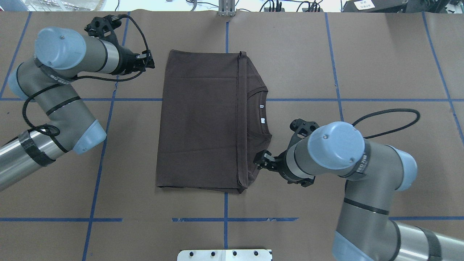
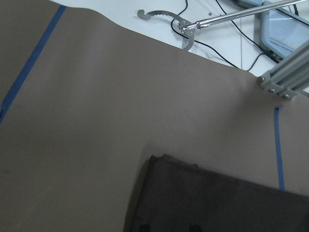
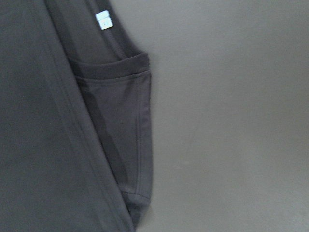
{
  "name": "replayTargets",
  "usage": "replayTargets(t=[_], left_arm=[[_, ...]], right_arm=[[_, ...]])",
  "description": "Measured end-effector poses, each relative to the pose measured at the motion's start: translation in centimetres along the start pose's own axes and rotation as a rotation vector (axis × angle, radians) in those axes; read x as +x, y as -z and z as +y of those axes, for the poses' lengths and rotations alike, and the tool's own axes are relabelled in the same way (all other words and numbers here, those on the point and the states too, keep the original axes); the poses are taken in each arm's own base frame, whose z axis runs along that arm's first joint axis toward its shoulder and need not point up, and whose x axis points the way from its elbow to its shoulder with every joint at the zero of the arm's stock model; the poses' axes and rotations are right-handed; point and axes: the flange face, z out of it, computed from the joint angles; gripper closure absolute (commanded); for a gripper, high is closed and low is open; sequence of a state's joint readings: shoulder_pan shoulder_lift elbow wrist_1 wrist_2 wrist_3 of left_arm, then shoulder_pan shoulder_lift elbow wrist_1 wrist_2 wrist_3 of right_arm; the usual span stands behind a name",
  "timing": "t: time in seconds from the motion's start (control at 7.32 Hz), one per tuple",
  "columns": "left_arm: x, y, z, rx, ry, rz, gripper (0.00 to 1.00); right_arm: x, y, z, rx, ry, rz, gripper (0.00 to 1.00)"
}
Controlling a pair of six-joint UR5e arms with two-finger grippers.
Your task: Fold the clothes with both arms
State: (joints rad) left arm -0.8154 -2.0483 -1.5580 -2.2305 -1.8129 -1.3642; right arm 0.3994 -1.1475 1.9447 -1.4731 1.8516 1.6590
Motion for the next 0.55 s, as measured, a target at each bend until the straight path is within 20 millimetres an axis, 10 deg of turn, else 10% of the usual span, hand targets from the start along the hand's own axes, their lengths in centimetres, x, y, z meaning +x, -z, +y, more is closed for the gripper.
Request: replayTargets(t=[0.55], left_arm=[[-1.1, 0.2, 0.5, -0.01, 0.001, -0.008, 0.6]], right_arm=[[-5.0, -5.0, 1.9, 0.027, 0.373, 0.1, 0.0]])
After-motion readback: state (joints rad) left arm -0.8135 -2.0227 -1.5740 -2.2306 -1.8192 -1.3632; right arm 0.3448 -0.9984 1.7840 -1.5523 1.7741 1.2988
